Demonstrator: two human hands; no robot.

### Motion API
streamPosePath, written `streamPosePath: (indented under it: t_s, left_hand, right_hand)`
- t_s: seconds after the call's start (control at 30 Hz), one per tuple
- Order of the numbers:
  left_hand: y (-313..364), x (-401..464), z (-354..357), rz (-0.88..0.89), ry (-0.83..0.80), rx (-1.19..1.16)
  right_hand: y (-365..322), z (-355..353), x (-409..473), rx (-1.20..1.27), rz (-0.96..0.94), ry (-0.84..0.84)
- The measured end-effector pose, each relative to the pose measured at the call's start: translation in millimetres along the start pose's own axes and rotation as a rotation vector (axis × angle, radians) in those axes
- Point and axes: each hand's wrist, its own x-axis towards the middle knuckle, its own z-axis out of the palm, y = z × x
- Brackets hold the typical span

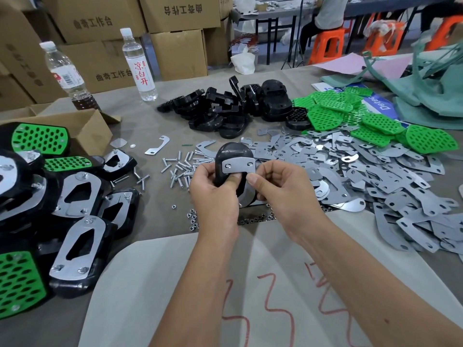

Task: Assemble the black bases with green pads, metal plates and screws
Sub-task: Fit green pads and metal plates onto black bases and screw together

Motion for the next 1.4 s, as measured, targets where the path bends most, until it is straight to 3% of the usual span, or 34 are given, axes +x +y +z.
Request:
streamPosePath:
  t_s: [0.17, 0.4, 0.7, 1.0, 1.23, 1.4]
  left_hand:
    - [-1, 1, -1, -0.042, -0.010, -0.036]
    - [-5, 1, 2, 0.001, 0.029, -0.043]
    - [-8, 0, 3, 0.008, 0.103, -0.051]
    - [9, -9, 2, -0.114, -0.084, -0.107]
    - [8, -7, 3, -0.122, -0.075, -0.078]
    - [6, -4, 0, -0.180, -0.094, -0.071]
  right_hand:
    - [3, -1, 0, 0.046, 0.078, 0.082]
    - [2, 3, -2, 0.032, -0.040, 0.047]
    - [0, 4, -1, 0.037, -0.014, 0.000]
    - [8, -2, 2, 0.098, 0.057, 0.133]
    - [3, -8, 4, 0.194, 0.118, -0.022]
    - [3, -10, 7, 0.095, 0.152, 0.010]
